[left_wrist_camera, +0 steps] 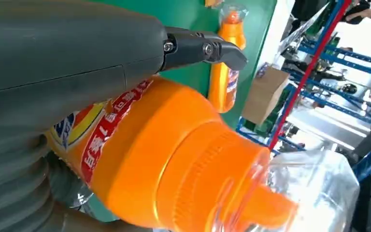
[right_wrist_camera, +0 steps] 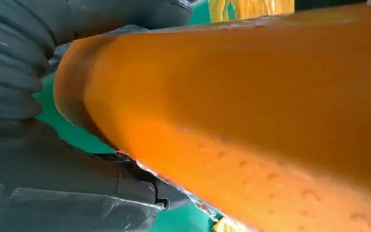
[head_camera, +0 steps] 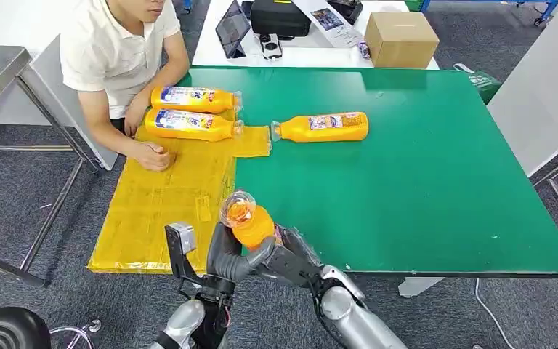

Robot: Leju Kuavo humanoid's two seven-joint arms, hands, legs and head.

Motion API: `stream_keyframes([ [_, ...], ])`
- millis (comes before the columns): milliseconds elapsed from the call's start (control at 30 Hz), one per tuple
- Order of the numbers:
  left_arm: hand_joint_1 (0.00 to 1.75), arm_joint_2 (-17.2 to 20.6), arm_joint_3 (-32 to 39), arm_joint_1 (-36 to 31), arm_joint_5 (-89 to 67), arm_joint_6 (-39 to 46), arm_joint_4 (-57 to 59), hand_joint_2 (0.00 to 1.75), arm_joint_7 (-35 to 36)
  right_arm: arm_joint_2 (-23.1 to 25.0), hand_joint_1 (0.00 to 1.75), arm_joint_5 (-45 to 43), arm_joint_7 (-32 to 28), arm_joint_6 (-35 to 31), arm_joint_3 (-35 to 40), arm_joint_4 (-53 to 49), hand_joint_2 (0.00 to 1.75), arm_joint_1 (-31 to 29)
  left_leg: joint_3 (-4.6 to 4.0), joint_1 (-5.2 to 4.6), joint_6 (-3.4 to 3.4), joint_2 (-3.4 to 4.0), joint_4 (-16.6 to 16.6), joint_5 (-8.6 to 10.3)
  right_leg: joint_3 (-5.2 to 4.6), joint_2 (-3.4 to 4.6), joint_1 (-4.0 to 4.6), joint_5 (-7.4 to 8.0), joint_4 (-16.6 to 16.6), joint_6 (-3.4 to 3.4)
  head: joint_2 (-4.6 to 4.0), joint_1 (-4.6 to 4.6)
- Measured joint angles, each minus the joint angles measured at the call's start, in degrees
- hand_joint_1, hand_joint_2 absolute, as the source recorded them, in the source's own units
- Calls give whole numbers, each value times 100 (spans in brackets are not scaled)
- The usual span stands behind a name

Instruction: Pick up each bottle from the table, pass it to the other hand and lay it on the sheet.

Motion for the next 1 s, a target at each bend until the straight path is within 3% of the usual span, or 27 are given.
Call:
stream_keyframes([
  [33,175,0,4,-30,35,0,20,175,11,2,175,-50,7,20,13,17,175,-22,0,0,0,-2,0,0,1,-1,0,0,0,0,0,2],
  [67,175,0,11,-56,63,-2,37,175,22,2,119,-85,7,28,24,35,175,-43,0,0,0,-2,0,0,1,-1,0,0,0,0,0,0],
  [100,175,0,20,-68,92,-13,46,175,39,2,0,-103,7,28,33,52,175,-56,0,0,0,-1,0,0,1,-1,0,0,0,0,0,0],
  [333,175,0,140,-85,394,-286,61,175,173,2,0,-287,-96,24,94,166,175,-106,0,0,0,-3,0,0,0,-2,0,0,0,0,0,0],
  [767,175,-2,168,-267,-35,173,247,175,33,46,0,-551,-186,41,48,94,175,-54,0,0,0,-1,0,0,-1,-1,0,0,0,0,0,0],
  [1000,175,24,525,-285,-116,529,-33,175,-59,66,0,-125,-398,-1279,-127,-424,175,248,-3,0,0,-3,0,0,-3,-3,0,0,1,0,0,0],
])
